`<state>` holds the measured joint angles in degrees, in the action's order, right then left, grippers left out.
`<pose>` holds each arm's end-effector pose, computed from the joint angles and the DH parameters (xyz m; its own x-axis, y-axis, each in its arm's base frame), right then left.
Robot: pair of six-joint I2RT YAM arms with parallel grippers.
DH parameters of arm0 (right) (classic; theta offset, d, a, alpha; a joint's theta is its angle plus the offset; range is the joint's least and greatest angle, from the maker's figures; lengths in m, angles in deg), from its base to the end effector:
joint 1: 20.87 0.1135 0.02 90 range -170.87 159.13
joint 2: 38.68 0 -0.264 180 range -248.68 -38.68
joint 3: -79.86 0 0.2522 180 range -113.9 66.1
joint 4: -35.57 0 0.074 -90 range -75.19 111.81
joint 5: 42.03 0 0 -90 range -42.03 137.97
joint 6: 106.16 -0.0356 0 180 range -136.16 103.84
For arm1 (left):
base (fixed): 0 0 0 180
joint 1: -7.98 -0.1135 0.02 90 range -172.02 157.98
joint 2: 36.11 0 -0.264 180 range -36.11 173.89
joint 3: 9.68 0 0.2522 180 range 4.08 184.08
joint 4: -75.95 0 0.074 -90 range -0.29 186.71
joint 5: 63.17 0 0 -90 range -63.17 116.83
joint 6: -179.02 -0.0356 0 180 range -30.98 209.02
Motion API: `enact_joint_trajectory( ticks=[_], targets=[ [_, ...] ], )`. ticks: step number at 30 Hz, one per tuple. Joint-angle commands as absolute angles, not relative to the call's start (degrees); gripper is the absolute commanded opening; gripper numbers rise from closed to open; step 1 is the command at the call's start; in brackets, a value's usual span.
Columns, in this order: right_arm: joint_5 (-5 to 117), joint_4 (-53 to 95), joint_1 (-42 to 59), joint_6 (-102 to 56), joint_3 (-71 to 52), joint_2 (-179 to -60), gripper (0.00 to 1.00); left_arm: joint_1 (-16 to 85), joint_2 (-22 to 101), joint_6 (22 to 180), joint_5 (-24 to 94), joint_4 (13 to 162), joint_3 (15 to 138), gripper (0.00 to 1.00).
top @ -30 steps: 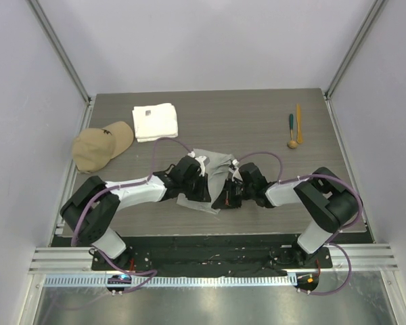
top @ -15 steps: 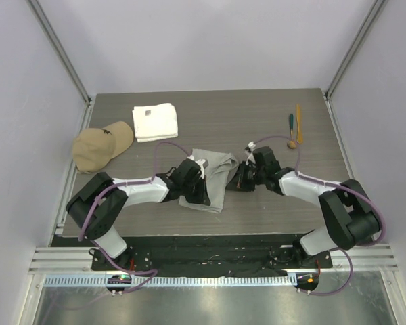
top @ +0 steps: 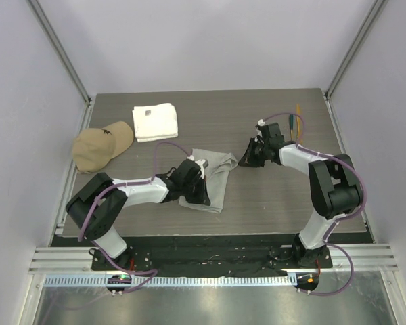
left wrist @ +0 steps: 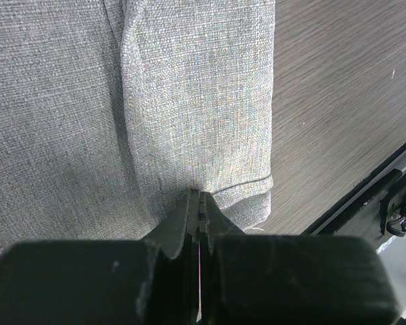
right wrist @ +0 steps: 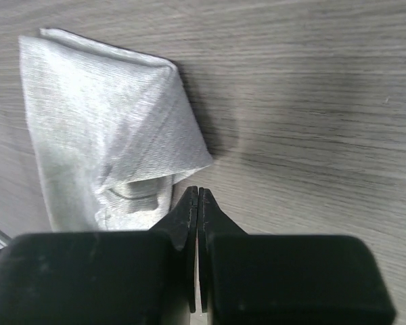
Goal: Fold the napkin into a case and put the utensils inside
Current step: Fold the lower triangle-folded napkin at the center of the board.
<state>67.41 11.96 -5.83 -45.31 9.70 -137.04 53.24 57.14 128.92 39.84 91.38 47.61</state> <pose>0.3322 0.1015 0.1710 -0.8789 0.2395 -0.4125 -0.0175 0.8481 0.5296 0.2103 -0.2237 0.1440 -0.9293 0.0499 -0.3659 0.2540 0.8056 -0.5352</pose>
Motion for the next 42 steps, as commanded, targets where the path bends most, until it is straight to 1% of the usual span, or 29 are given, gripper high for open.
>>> enact_joint_trajectory(
  ticks=[1,9,18,25,32,38,42],
  targets=[
    [68.53,11.96,-5.32,-44.63,7.30,-137.99,0.01,53.16,57.40,127.78,37.02,93.49,46.09,0.00],
    [72.66,16.88,-3.04,-48.06,8.01,-139.75,0.01,53.16,58.02,127.95,37.72,92.97,46.71,0.00],
    [72.14,19.35,-0.40,-50.35,3.97,-143.44,0.01,53.16,56.70,127.87,37.64,93.67,46.62,0.00],
    [69.41,21.54,0.22,-53.50,2.73,-145.46,0.01,53.16,56.61,128.04,37.37,93.84,46.62,0.00],
    [67.57,30.14,1.36,-60.08,3.52,-148.54,0.01,53.16,57.05,128.65,37.20,93.76,46.36,0.00],
    [61.07,37.70,4.70,-66.95,5.80,-149.24,0.01,53.16,57.05,128.74,37.11,93.49,45.83,0.00],
    [56.94,40.18,5.49,-70.47,6.95,-150.38,0.02,53.16,56.70,128.83,37.02,93.32,45.39,0.00]
  ],
)
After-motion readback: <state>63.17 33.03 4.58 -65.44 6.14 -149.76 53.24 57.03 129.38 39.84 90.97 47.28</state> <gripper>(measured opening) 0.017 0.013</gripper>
